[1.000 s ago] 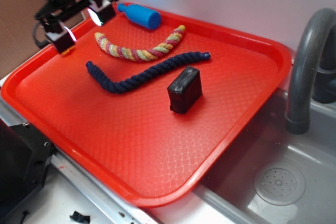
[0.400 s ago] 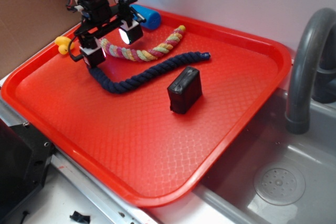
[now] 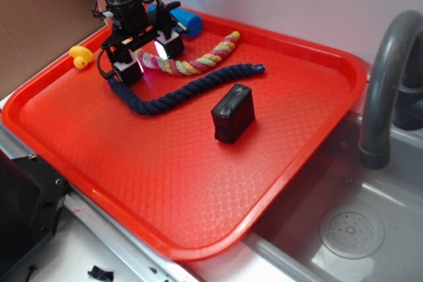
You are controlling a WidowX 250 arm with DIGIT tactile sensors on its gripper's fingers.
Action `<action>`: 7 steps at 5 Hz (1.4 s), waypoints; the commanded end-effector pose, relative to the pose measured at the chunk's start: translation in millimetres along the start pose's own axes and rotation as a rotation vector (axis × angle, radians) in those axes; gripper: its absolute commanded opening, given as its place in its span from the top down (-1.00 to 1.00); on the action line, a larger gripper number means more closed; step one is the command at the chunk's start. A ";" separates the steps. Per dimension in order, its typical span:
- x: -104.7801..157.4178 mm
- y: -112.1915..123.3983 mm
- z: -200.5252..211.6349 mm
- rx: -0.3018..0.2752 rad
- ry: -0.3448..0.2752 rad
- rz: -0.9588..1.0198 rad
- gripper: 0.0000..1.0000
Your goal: Grab the multicolored rope.
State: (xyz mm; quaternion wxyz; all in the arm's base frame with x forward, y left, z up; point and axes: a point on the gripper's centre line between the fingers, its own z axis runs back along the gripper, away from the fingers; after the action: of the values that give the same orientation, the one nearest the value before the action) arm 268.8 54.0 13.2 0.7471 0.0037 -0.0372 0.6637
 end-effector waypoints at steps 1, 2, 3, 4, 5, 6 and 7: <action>-3.1 8.2 -2.5 -0.012 -0.007 0.007 1.00; -7.5 6.8 9.3 -0.017 -0.014 -0.058 1.00; -15.8 3.7 55.0 -0.078 -0.013 -0.275 1.00; -25.2 9.4 105.4 -0.128 0.030 -0.520 1.00; -45.0 24.2 153.5 -0.129 0.079 -0.767 1.00; -57.0 42.2 192.3 -0.170 0.029 -0.986 1.00; -58.7 53.7 217.5 -0.216 0.019 -1.033 1.00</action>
State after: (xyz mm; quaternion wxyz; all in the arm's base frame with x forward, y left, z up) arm 197.2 -24.9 212.4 0.9745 -0.0535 -0.0634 0.2085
